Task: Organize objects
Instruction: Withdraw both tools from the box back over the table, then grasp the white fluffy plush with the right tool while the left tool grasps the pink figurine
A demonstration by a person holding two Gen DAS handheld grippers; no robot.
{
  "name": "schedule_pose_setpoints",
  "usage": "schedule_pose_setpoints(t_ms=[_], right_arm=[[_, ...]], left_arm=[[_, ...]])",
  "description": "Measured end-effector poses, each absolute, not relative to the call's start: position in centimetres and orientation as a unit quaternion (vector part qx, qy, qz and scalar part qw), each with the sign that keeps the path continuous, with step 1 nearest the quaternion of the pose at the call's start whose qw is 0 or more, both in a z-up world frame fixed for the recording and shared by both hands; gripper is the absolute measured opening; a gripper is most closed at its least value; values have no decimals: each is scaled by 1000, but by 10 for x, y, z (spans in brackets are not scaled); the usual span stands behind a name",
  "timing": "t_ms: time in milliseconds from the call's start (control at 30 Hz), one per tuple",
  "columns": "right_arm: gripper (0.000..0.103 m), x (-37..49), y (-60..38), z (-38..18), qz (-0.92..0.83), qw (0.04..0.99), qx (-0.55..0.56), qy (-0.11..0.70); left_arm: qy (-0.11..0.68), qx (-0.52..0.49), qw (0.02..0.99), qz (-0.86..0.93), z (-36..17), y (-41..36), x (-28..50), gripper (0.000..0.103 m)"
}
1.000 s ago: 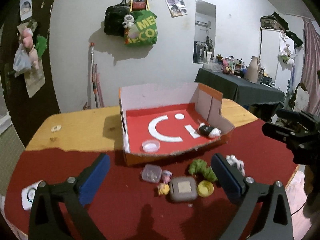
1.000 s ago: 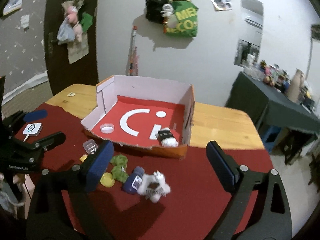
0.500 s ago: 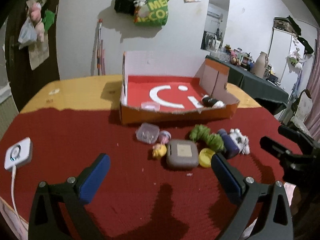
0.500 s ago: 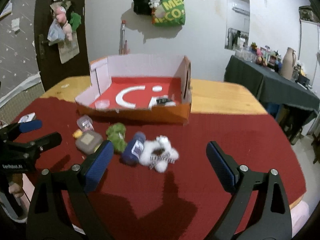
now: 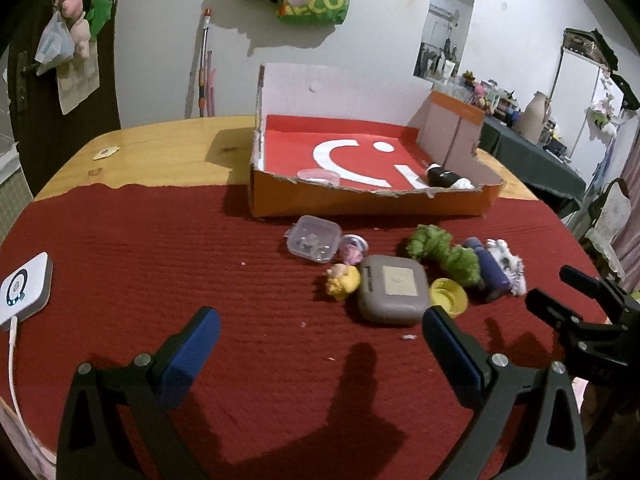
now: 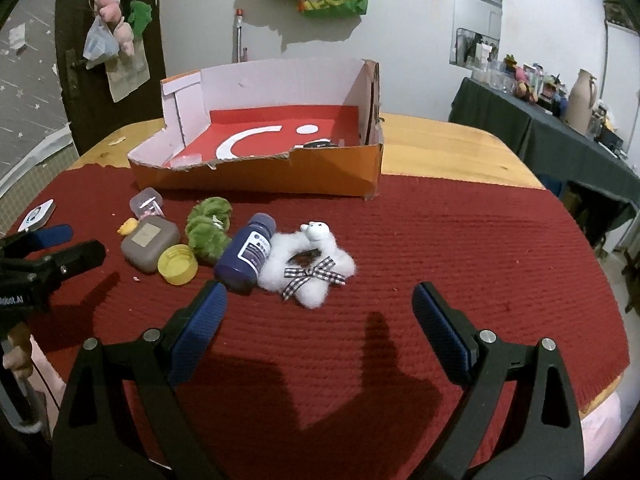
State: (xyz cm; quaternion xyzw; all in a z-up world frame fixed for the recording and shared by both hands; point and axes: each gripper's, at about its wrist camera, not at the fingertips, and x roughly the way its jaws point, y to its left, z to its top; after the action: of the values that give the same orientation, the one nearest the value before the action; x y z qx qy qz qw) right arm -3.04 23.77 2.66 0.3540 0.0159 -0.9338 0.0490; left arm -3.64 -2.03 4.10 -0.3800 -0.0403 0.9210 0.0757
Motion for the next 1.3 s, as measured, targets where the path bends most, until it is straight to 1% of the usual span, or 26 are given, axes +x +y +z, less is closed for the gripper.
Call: schedule_pose_setpoints(t_ms=[200,400,433,533,667,867,1133,1300], right_arm=[[95,-39,241,24,-931,45,362,23],[95,-52,247,22,-922,59,379,48],[95,-55,248,21,-919,66,384,52],[95,-65,251,17,-908,90,404,73],[95,-79,251,11,-894,111,421,108],[94,-91,253,10,-883,148,433,103],[94,-100,254,7,-874,177,441,100],[94,-106,252,7,-872,184,441,101]], left_arm=[[-31,-387,69,919,42,-30,-58,103],[-12,-406,108,908,41,-33,-71,98],[-6,-408,115,906,41,-32,-73,96],[19,-417,132,899,37,-26,-77,86],[22,-417,150,896,37,-24,-83,83],[17,-429,172,887,38,-29,-92,73],[70,-417,177,889,38,-21,-90,72],[79,-420,180,886,35,-15,-95,72]])
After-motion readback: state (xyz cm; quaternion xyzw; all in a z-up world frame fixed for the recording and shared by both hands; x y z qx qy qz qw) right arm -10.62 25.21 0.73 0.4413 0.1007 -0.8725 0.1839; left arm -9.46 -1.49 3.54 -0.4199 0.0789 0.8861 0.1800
